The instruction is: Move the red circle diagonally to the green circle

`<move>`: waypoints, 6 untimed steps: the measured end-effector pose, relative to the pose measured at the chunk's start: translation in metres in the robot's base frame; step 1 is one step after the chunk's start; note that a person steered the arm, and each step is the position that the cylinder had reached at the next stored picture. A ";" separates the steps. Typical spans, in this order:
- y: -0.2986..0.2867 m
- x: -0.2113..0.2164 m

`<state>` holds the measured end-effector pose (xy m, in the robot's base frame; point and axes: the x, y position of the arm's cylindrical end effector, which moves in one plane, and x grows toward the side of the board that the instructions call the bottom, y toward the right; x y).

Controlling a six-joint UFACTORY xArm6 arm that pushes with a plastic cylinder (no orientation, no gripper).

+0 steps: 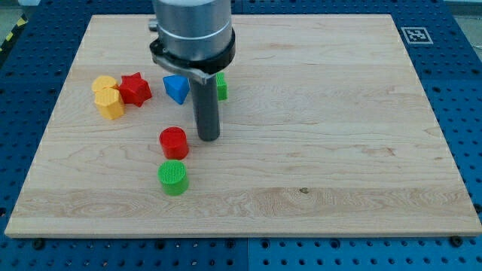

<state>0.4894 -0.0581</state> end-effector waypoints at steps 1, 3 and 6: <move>-0.020 0.018; -0.055 0.018; -0.104 -0.005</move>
